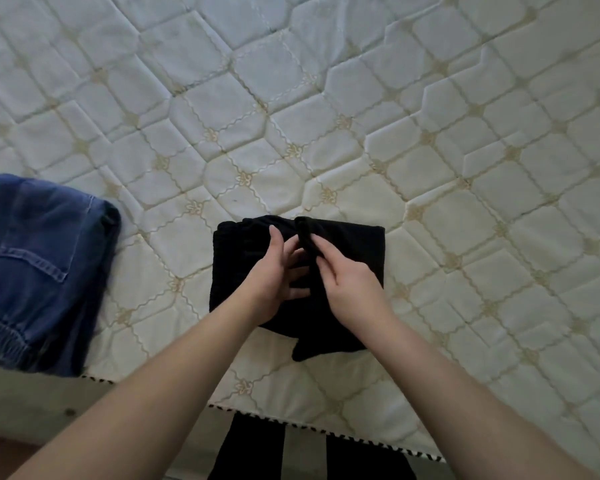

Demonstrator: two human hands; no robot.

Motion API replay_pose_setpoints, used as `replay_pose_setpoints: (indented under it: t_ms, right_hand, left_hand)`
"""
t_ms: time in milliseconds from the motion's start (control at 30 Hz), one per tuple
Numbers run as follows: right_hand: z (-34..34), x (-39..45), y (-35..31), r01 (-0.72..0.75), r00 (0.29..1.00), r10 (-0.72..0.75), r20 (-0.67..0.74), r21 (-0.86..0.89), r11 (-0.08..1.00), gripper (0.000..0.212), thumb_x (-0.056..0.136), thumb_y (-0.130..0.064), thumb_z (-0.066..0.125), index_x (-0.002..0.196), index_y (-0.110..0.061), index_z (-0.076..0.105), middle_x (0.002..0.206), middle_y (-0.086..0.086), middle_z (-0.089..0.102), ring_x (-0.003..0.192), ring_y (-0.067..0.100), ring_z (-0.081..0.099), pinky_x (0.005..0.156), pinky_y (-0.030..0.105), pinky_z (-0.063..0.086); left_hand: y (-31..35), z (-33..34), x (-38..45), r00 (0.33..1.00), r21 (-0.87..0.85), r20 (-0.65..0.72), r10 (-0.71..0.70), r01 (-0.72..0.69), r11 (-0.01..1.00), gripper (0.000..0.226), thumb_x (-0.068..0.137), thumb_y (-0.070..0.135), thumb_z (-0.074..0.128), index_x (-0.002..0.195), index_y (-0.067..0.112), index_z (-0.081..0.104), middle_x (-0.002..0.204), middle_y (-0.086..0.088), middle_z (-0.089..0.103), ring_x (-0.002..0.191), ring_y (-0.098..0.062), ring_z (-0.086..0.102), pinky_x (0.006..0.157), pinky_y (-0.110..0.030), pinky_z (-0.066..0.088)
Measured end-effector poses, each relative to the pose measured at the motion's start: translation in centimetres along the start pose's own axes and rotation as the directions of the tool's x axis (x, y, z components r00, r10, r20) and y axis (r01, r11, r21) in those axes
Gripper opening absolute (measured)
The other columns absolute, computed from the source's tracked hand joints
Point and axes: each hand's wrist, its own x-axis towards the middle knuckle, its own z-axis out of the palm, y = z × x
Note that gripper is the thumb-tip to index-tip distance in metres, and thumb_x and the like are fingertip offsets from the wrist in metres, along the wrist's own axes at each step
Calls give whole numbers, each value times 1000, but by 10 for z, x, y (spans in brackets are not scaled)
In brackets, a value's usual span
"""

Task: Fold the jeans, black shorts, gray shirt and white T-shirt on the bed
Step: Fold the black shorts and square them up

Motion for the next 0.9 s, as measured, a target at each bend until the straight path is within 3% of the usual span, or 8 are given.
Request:
replay_pose_setpoints:
  t_ms: [100, 200, 333, 400, 500, 633, 767, 900]
  right_hand:
    - [20, 5, -8, -3, 993, -7, 116, 90, 996, 41, 102, -44, 36, 142, -44, 39, 118, -2, 67, 108, 15, 61, 95, 36, 48]
    - [27, 11, -10, -33, 987, -9, 159, 262, 965, 33, 102, -39, 36, 130, -39, 55, 106, -9, 70, 95, 3, 65, 87, 27, 49]
    - [-2, 37, 12, 23, 983, 29, -179, 280, 960, 24, 100, -27, 42, 111, -31, 63, 92, -13, 71, 84, 2, 66, 80, 20, 50]
    - [-19, 58, 27, -43, 990, 65, -127, 166, 985, 28, 100, -23, 45, 123, -28, 60, 112, -14, 68, 102, 4, 62, 90, 17, 44]
    - [-24, 84, 44, -83, 988, 79, 131, 20, 996, 36, 101, -27, 47, 137, -23, 53, 136, -8, 57, 124, 9, 52, 103, 21, 34]
    - [-13, 101, 47, 51, 958, -16, 288, -114, 992, 31, 99, -39, 48, 123, -26, 65, 120, -10, 63, 118, 12, 54, 101, 29, 39]
    - [-6, 104, 53, 182, 951, -102, 292, -264, 947, 39, 93, -52, 53, 122, -29, 65, 126, -9, 59, 123, 16, 45, 109, 41, 30]
    - [2, 101, 58, 181, 947, -103, 306, -241, 953, 42, 87, -57, 60, 120, -31, 62, 118, -12, 58, 117, 9, 41, 103, 31, 25]
  left_hand:
    - [-5, -22, -2, 1000, -116, -11, -2, 1, 993, 79, 87, 79, 11, 122, 35, 65, 125, 1, 67, 115, -13, 64, 88, -31, 50]
    - [-10, -36, -4, 999, -197, -24, -24, 19, 980, 70, 86, 75, 40, 121, 21, 69, 122, -11, 68, 112, -23, 66, 86, -33, 55]
    - [-21, -42, 7, 981, 33, -171, 95, -91, 995, 38, 89, 26, 68, 126, 26, 59, 119, -5, 69, 105, -22, 68, 92, -39, 55]
    - [-24, -45, 9, 961, 174, -230, 152, -114, 978, 36, 89, 25, 67, 123, 34, 59, 117, 5, 68, 108, -16, 65, 99, -41, 51]
    - [-26, -52, 6, 948, 334, -238, 213, -126, 934, 39, 91, 40, 58, 130, 42, 51, 120, 17, 64, 111, -8, 59, 102, -34, 46]
    - [-28, -61, 2, 932, 642, -263, 249, -24, 767, 46, 98, 54, 37, 143, 48, 28, 107, 14, 55, 96, -10, 53, 84, -26, 36]
    - [-22, -71, -1, 926, 670, -254, 280, -40, 741, 46, 99, 50, 40, 143, 48, 27, 108, 17, 53, 97, -7, 49, 86, -25, 34]
    - [-15, -78, -3, 919, 670, -210, 334, -113, 733, 39, 95, 47, 51, 130, 55, 36, 108, 28, 55, 99, 1, 50, 81, -16, 38]
